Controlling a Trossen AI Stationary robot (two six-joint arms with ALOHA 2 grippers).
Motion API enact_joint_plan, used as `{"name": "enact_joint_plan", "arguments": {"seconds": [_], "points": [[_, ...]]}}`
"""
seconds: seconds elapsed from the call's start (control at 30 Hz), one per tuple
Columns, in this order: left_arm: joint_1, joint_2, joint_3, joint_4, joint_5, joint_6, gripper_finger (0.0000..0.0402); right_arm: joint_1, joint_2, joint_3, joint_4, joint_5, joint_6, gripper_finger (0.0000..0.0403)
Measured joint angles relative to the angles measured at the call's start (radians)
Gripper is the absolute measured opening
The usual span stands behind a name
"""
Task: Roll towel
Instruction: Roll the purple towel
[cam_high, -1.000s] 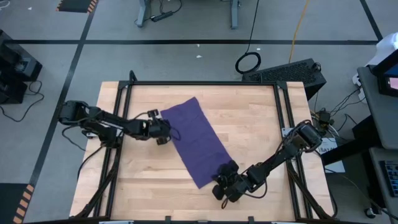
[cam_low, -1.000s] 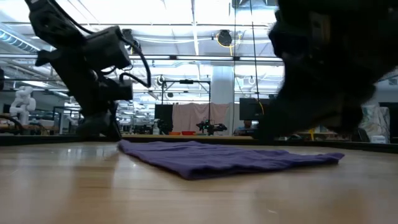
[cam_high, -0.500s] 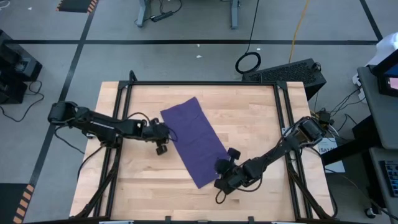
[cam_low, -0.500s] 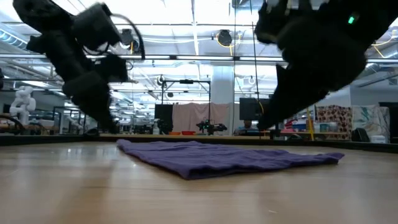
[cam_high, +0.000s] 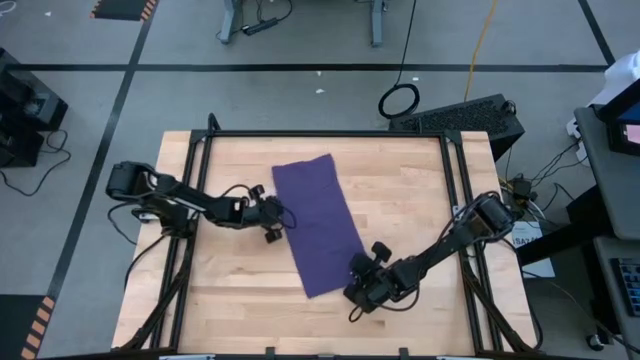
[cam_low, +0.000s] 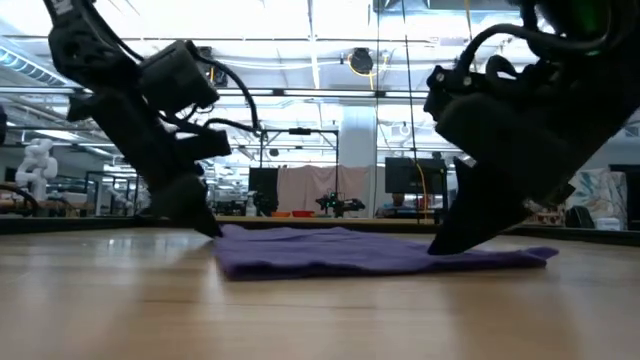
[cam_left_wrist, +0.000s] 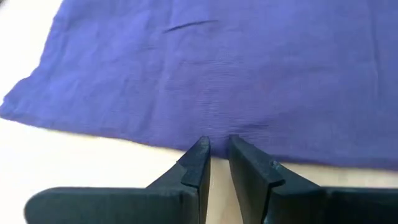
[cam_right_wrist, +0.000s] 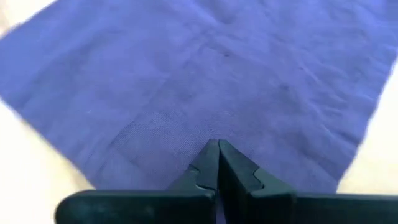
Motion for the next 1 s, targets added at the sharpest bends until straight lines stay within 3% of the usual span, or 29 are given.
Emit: {"name": "enact_joint_plan", "arguments": {"seconds": [0.23, 0.43, 0.57, 0.77, 1.0], "points": [[0.074, 0.020, 0.000, 0.149, 0.024, 0.161, 0.0067, 0.017, 0.031, -0.002, 0.228, -0.016, 0.058, 0.0000], [0.123, -0.003, 0.002, 0.113, 0.067, 0.218, 0.0067, 0.017, 0.006, -0.005, 0.210, -0.001, 0.034, 0.0000], [0.108, -0.065, 0.002, 0.045, 0.141, 0.161, 0.0067, 0.017, -0.050, -0.005, 0.184, -0.012, -0.099, 0.0000], [0.000, -0.133, 0.002, 0.054, 0.270, 0.037, 0.0067, 0.027, -0.156, -0.005, 0.150, -0.033, -0.402, 0.0000], [-0.226, -0.122, 0.002, 0.135, 0.256, -0.068, 0.0067, 0.069, -0.182, -0.005, 0.059, -0.034, -0.618, 0.0000]]}}
